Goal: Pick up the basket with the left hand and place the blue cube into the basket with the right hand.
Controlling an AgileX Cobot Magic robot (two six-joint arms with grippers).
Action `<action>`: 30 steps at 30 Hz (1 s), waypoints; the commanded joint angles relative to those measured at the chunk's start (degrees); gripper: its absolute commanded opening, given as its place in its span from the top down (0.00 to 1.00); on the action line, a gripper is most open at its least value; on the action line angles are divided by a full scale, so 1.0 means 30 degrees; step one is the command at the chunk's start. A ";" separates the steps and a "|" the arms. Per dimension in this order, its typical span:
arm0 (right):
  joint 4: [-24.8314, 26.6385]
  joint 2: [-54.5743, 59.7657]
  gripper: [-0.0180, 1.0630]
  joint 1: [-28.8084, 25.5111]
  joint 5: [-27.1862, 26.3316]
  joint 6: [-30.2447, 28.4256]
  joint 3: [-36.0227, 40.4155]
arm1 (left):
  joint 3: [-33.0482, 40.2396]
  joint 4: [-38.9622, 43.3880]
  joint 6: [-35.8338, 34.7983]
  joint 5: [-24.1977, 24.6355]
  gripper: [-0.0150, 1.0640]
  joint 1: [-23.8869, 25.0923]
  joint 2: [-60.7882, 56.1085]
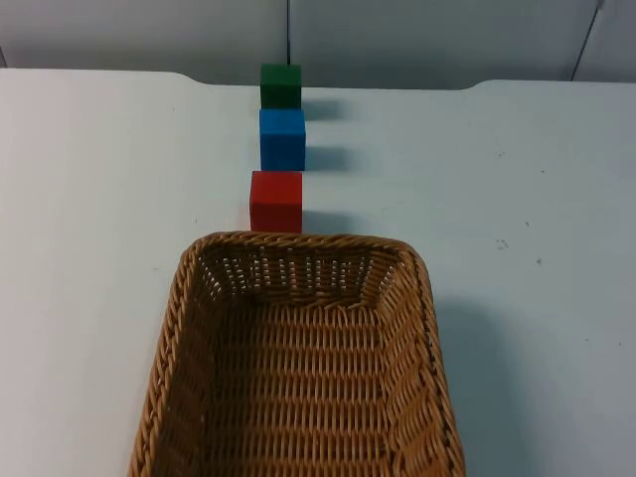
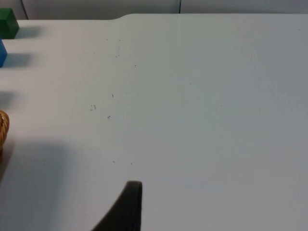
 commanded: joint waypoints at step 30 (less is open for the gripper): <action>-0.0156 -0.0044 0.02 -0.0147 -0.0099 0.0021 0.0095 | -0.0076 -0.8851 0.7306 -0.1133 0.16 -0.0117 1.3651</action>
